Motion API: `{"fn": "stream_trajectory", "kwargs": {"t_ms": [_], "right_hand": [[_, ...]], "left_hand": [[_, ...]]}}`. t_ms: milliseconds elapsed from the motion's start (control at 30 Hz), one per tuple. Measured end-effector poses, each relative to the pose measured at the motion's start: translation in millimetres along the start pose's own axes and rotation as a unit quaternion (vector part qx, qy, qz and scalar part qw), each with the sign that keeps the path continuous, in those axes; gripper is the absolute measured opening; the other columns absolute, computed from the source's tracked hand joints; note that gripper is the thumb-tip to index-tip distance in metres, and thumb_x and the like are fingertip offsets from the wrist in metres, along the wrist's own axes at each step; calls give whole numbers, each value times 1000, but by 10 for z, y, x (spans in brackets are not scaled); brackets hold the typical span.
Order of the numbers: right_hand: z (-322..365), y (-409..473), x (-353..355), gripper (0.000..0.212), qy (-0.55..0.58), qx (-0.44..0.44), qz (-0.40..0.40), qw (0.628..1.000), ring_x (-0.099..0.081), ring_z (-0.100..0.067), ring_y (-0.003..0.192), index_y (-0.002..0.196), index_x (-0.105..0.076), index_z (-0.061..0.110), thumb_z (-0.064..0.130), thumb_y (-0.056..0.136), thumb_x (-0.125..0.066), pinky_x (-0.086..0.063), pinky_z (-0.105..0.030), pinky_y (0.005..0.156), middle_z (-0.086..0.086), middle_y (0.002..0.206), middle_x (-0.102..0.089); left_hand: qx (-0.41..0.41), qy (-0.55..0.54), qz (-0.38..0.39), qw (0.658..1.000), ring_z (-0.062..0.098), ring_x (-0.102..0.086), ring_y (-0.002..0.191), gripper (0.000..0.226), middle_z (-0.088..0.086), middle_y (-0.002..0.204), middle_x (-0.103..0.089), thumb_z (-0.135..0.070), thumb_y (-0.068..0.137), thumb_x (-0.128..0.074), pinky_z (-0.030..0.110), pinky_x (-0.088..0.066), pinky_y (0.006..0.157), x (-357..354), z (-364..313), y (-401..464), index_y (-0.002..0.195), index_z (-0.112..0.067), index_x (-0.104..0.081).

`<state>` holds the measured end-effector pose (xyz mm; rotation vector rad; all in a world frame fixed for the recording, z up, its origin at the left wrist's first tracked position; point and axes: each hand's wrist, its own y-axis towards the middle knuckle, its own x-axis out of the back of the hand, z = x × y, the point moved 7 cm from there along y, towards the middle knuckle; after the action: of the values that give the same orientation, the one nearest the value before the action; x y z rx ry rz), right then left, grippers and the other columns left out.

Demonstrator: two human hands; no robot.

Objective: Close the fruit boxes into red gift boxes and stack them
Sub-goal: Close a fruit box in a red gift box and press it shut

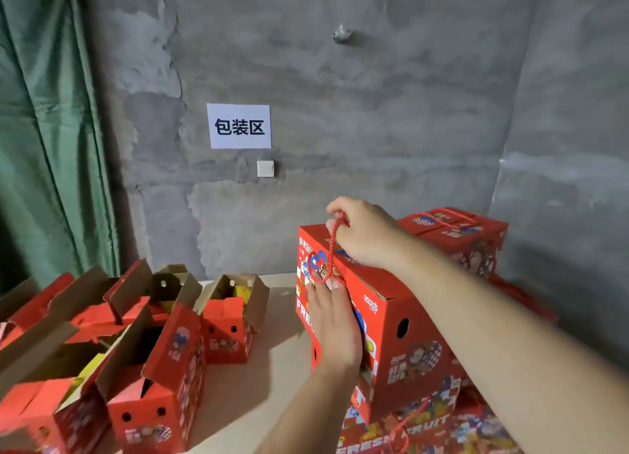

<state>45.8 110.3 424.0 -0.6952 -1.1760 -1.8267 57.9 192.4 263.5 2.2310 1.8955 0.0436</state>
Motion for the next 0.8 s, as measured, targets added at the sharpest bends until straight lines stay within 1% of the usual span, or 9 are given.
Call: {"fn": "stream_trajectory", "kwargs": {"t_ms": [100,167,233,333,400,467,567,667,800], "right_hand": [[-89,-113,-288,58,-92,-33,127,987,-46,-27,140,152,-42,27,38,97,-58,-42,-41,112,-4,156,-45],[-153,-227,-332,74,-133,-59,188,971,-33,-30,149,159,-27,33,53,94,-57,-36,-49,117,-1,164,-26],[-180,-363,-236,89,-130,-80,213,965,-17,-31,156,161,-10,44,67,89,-57,-27,-52,123,7,171,-5],[-165,-676,-43,102,-142,-101,225,959,9,-27,159,157,8,57,74,81,-59,-10,-51,126,12,170,21],[24,-871,55,93,-176,-62,132,973,10,-26,157,158,5,51,71,88,-52,-4,-47,126,4,171,17],[461,-1060,27,75,-167,37,-1,985,-5,-27,154,159,-14,41,59,93,-46,-9,-45,125,-3,171,-6],[980,-1275,-304,65,1,129,-76,989,-30,-23,148,153,-42,31,40,89,-49,-23,-40,122,0,161,-37],[1202,-1324,-888,64,76,157,2,985,-28,-15,150,157,-39,31,27,94,-44,-22,-36,123,7,162,-36],[1153,-1352,-1737,69,133,149,144,969,-17,-5,154,162,-25,32,15,99,-48,-19,-31,125,12,167,-25]], "left_hand": [[11,-14,90,996,19,-38,150,59,-1,159,-46,-61,106,-29,47,-27,126,-51,106,-40,157,-32,-42],[4,-72,82,994,11,-59,132,38,-9,139,-66,-45,111,-38,38,-46,114,59,61,-54,143,-36,-56],[10,-127,77,989,9,-70,114,33,-9,120,-76,-21,111,-42,25,-58,93,158,-47,-59,127,-31,-69],[17,-122,131,984,22,-71,116,33,6,122,-76,-16,108,-45,30,-59,91,229,-281,-109,118,-20,-76],[36,-142,179,973,26,-65,127,39,9,136,-69,-37,108,-44,39,-53,105,349,-389,-161,129,-18,-71],[72,-149,167,972,27,-62,131,59,9,140,-66,-59,101,-43,45,-46,112,570,-398,-191,138,-18,-64],[21,-111,135,984,23,-68,121,45,8,125,-74,-53,106,-42,43,-53,99,1118,-371,-346,130,-27,-70],[-20,-48,23,998,10,-75,92,32,-1,101,-79,-46,99,-50,22,-55,61,1702,-315,-450,115,-35,-75],[11,-21,-67,997,18,-74,107,31,1,112,-79,-32,96,-56,25,-59,76,2183,-6,-568,120,-27,-75]]}}
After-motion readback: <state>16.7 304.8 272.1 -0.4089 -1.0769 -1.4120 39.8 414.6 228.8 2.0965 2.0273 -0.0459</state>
